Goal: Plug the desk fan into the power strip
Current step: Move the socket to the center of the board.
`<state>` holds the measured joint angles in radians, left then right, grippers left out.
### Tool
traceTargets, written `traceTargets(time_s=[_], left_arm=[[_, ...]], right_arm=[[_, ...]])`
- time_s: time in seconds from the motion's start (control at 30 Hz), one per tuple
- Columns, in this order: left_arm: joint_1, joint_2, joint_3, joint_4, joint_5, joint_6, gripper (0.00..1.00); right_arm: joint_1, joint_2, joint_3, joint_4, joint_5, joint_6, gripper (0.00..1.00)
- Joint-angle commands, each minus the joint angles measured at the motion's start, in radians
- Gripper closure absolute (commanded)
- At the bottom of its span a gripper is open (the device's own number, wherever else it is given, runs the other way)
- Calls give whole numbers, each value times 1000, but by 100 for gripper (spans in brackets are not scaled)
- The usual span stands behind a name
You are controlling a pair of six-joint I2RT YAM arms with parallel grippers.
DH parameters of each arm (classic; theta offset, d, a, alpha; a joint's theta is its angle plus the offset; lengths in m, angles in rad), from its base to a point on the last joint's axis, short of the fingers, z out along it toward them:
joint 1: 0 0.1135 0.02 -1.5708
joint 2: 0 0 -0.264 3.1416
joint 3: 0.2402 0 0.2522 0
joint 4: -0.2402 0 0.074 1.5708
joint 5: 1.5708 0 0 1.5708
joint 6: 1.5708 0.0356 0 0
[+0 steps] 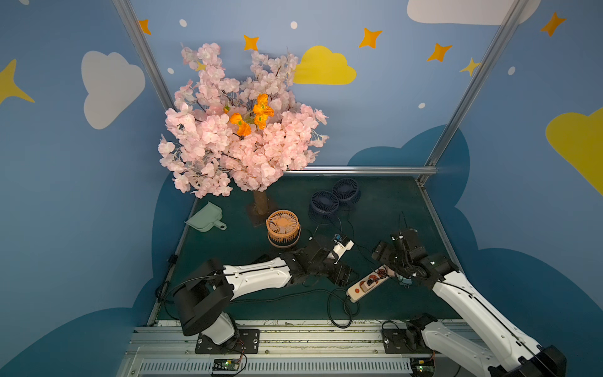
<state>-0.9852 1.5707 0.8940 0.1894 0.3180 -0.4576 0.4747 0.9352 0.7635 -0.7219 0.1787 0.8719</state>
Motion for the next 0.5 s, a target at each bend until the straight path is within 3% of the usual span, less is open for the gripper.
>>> traceTargets(time_s=[0.0, 0.03, 0.23, 0.37, 0.4, 0.47], left_arm=[[-7, 5, 17, 18, 18, 43, 23], [-9, 5, 15, 24, 18, 47, 23], [-9, 28, 21, 78, 5, 35, 24], [-9, 45, 38, 135, 49, 49, 24], [-10, 47, 47, 149, 86, 75, 24], [-18, 52, 76, 139, 123, 153, 24]], right_arm=[[-5, -20, 3, 5, -21, -13, 11], [-5, -24, 2, 19, -22, -28, 14], [-19, 22, 44, 77, -31, -116, 57], [-36, 70, 120, 8, -47, -121, 49], [-42, 68, 127, -6, -33, -116, 44], [-70, 53, 130, -43, -23, -98, 25]])
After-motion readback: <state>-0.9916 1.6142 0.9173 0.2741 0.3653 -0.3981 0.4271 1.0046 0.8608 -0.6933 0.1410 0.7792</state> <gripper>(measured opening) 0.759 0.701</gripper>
